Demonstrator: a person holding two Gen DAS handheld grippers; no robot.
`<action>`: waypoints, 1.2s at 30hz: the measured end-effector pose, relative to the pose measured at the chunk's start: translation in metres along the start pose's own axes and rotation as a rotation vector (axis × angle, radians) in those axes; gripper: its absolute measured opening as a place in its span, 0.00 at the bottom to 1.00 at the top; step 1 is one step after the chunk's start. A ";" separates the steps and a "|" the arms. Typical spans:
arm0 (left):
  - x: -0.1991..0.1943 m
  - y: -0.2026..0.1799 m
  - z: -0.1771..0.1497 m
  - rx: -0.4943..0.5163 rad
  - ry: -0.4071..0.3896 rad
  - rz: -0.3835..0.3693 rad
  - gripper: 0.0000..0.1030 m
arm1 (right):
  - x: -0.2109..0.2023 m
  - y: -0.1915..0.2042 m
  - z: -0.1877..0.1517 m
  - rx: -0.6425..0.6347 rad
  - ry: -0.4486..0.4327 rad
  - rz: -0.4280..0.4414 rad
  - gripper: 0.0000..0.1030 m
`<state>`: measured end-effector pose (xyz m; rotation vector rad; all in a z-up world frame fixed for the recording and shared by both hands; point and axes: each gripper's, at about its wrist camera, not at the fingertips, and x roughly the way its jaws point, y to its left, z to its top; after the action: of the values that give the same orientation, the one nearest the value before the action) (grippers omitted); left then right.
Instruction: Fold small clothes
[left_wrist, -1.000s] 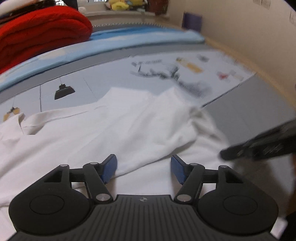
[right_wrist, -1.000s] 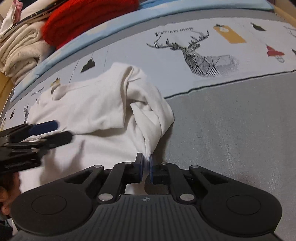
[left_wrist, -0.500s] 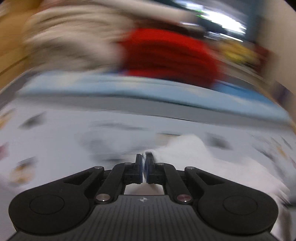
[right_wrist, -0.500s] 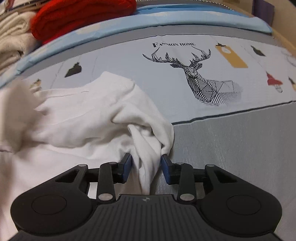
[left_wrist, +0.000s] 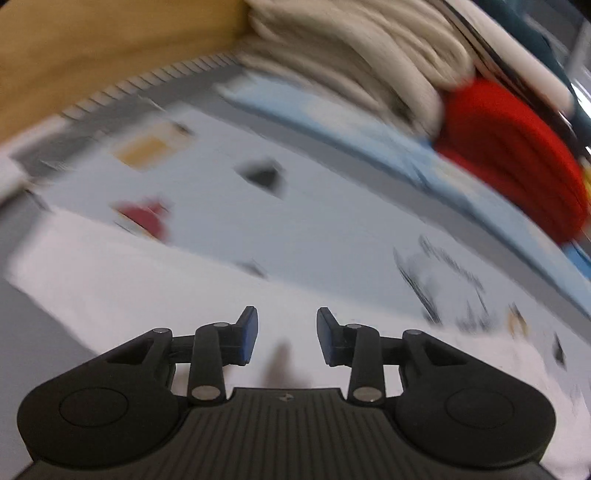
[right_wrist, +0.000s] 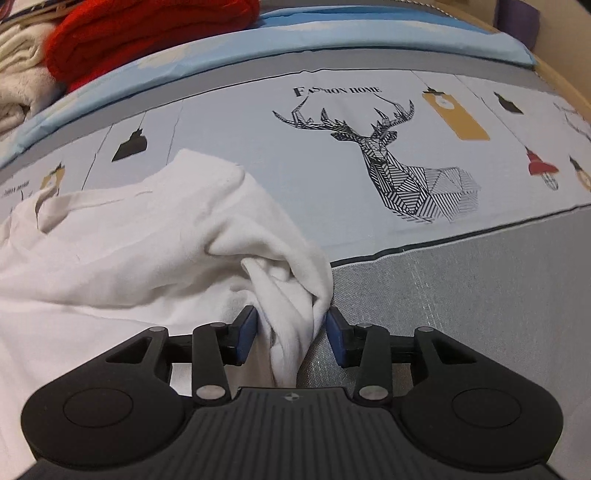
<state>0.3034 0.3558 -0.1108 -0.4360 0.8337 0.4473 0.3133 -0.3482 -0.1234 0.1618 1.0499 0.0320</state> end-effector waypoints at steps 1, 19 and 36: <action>0.013 -0.002 -0.006 0.006 0.055 -0.002 0.38 | 0.000 -0.004 0.000 0.019 0.005 0.011 0.41; -0.074 -0.211 -0.070 0.242 0.236 -0.318 0.36 | 0.007 -0.039 -0.009 0.118 0.106 0.108 0.33; -0.010 -0.264 -0.222 0.847 0.472 -0.169 0.44 | -0.075 0.019 -0.003 -0.466 -0.569 -0.283 0.05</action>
<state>0.3054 0.0188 -0.1847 0.1909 1.3368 -0.1971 0.2741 -0.3371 -0.0571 -0.3840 0.4676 -0.0254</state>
